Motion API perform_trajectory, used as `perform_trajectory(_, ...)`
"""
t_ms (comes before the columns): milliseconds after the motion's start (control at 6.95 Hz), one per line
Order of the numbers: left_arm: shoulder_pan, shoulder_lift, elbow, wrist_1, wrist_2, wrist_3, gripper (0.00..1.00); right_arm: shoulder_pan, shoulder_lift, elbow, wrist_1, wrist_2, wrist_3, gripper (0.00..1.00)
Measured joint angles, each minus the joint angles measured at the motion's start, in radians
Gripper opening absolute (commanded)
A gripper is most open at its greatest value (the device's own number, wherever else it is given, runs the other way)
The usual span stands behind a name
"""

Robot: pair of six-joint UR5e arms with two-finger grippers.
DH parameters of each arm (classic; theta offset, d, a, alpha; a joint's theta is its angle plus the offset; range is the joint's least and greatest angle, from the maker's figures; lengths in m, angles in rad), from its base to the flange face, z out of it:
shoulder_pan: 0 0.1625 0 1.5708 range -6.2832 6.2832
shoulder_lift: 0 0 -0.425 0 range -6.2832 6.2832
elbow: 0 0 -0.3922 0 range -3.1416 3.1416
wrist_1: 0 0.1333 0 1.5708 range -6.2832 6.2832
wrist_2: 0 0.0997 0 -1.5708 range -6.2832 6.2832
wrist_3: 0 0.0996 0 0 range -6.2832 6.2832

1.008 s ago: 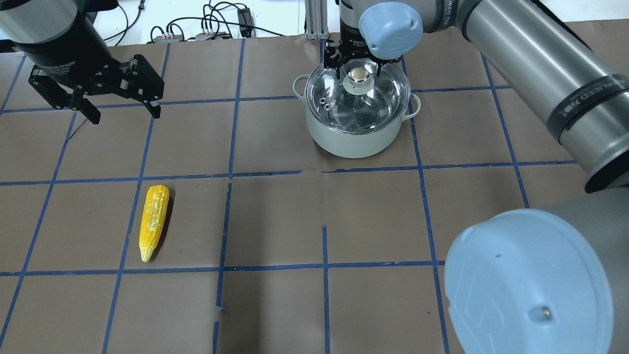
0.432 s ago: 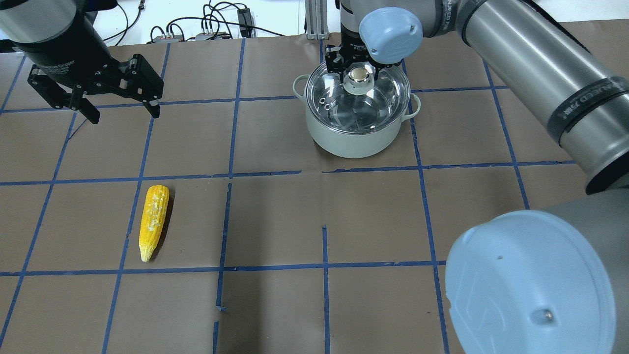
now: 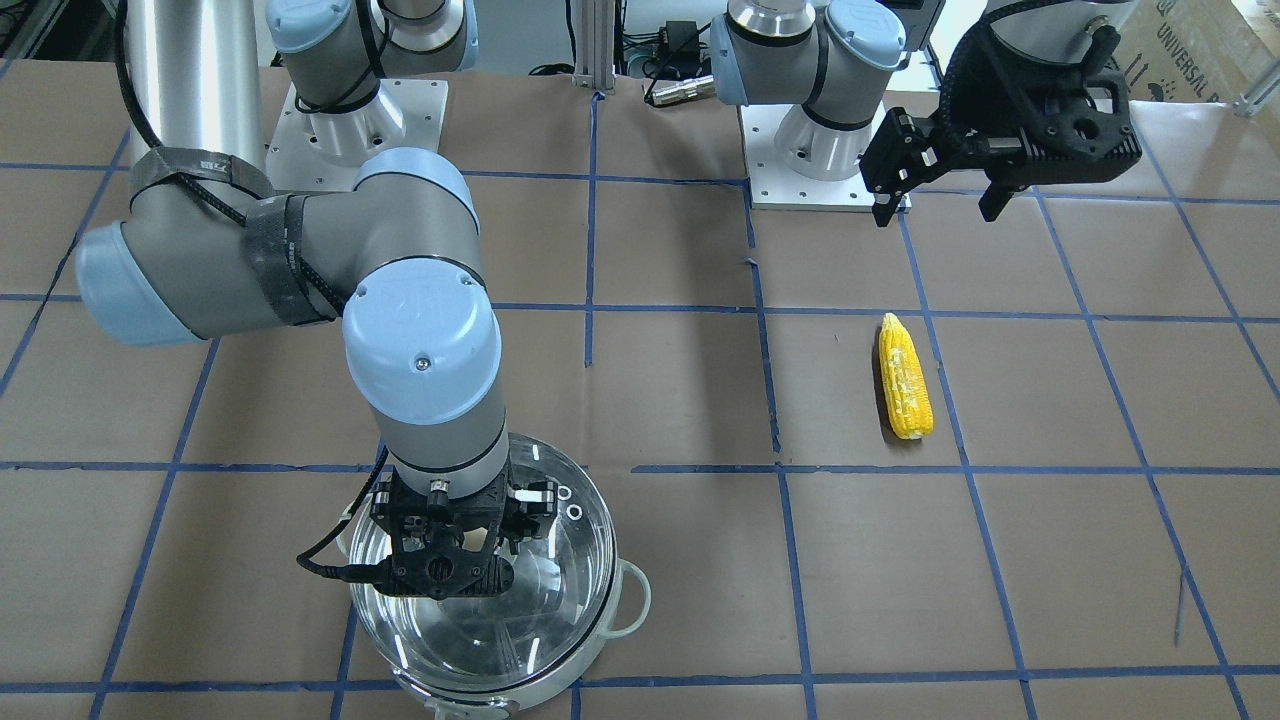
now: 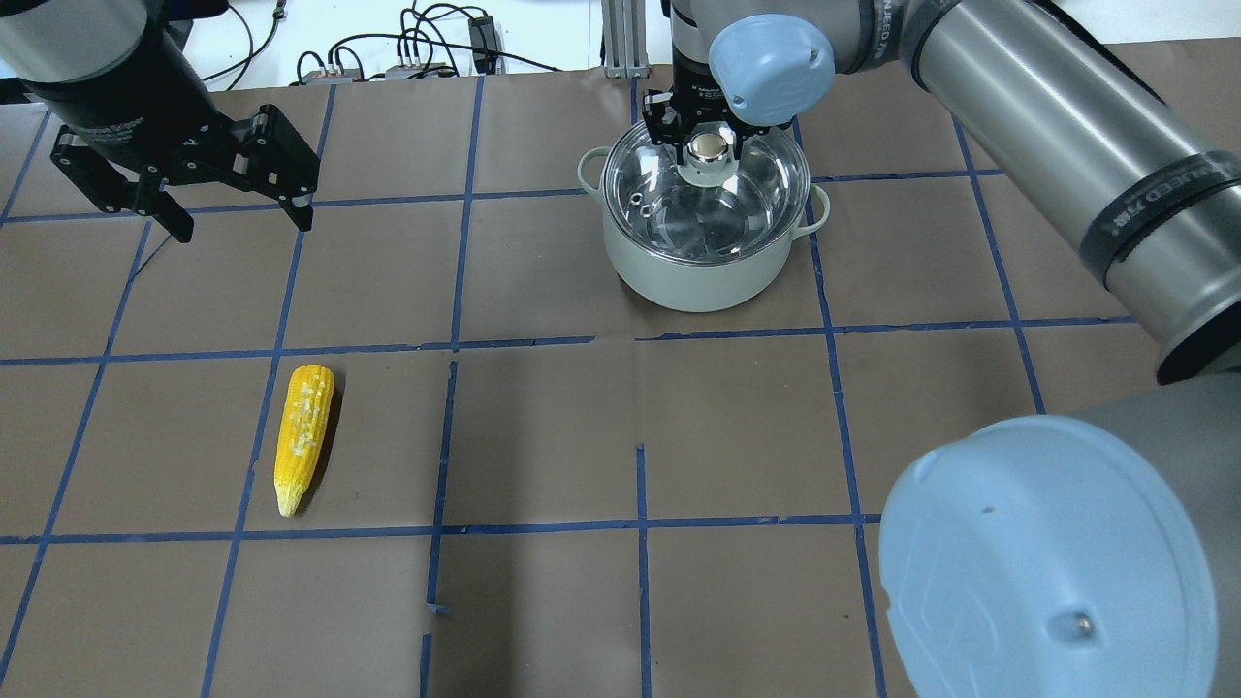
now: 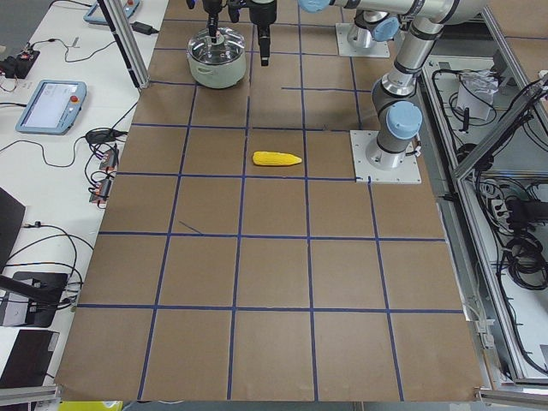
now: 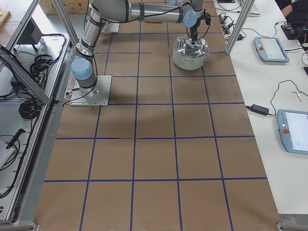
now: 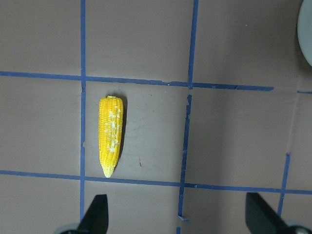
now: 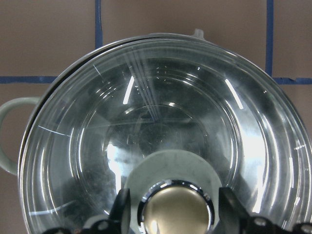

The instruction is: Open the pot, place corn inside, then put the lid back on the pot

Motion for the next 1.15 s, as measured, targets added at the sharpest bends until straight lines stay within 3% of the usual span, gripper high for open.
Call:
perform_trajectory(288,0.0,0.003,0.0,-0.002,0.002,0.0,0.99,0.0,0.0,0.0,0.001,0.001,0.0,0.29)
perform_trajectory(1152,0.017,-0.026,-0.036,0.002,0.0,0.053,1.0,-0.015,-0.046,-0.062,0.049,0.002,-0.001,0.28)
